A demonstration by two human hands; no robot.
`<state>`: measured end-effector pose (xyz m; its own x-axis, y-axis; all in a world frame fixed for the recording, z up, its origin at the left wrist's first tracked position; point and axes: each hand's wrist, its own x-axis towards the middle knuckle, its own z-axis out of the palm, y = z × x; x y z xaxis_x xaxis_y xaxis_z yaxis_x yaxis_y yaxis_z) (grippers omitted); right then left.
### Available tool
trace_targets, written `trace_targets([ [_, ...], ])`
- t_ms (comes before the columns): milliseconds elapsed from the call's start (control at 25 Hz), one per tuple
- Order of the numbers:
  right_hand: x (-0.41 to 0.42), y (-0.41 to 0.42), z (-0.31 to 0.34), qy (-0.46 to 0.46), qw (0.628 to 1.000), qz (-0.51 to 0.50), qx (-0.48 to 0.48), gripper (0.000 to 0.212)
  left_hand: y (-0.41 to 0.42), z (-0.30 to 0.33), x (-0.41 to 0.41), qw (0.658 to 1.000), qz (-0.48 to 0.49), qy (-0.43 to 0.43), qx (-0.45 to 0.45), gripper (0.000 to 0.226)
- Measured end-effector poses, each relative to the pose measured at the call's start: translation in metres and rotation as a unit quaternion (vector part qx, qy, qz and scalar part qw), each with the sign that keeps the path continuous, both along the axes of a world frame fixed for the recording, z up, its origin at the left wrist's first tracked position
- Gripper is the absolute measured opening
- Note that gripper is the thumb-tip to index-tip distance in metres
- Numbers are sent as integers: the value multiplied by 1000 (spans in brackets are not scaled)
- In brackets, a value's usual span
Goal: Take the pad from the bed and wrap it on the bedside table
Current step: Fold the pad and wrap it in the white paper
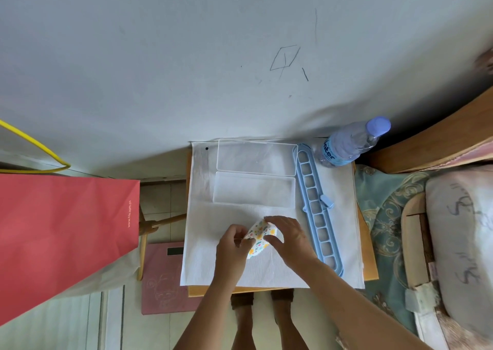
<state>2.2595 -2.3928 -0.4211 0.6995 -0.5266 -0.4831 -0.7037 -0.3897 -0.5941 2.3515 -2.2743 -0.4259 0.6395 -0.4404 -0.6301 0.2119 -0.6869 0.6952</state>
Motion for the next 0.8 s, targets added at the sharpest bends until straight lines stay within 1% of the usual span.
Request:
trace_targets([
  [80,4,-2,8,-40,997,-62,24,23,-1,12,12,998,19,20,-48,18],
  [120,7,-4,11,-59,991,-107,57,16,-4,17,18,996,41,35,-72,21],
  [160,12,-7,15,-78,978,-162,109,16,-9,24,27,992,69,52,-96,25],
  [240,27,-14,23,-113,926,-282,223,18,-22,31,46,985,112,60,-116,32],
  [280,35,-19,25,-118,902,-330,252,14,-31,33,56,986,116,49,-106,33],
  [320,44,-24,26,-111,888,-363,259,11,-39,34,65,990,109,33,-88,31],
  [360,52,-29,27,-105,878,-386,263,12,-47,33,72,993,94,12,-68,28],
  [440,68,-40,25,-91,878,-393,256,22,-62,28,82,997,59,-37,-24,22],
  [480,75,-45,23,-79,886,-382,248,26,-67,25,85,997,43,-61,-1,21],
  [520,80,-49,21,-63,898,-368,234,30,-73,22,87,996,30,-80,22,22],
  [600,87,-54,16,-8,928,-331,172,35,-79,14,86,991,-2,-115,65,24],
  [680,90,-55,7,43,942,-311,119,33,-80,6,80,983,-27,-156,97,23],
  [800,90,-54,-5,70,951,-287,90,24,-80,-3,76,975,-30,-193,109,21],
])
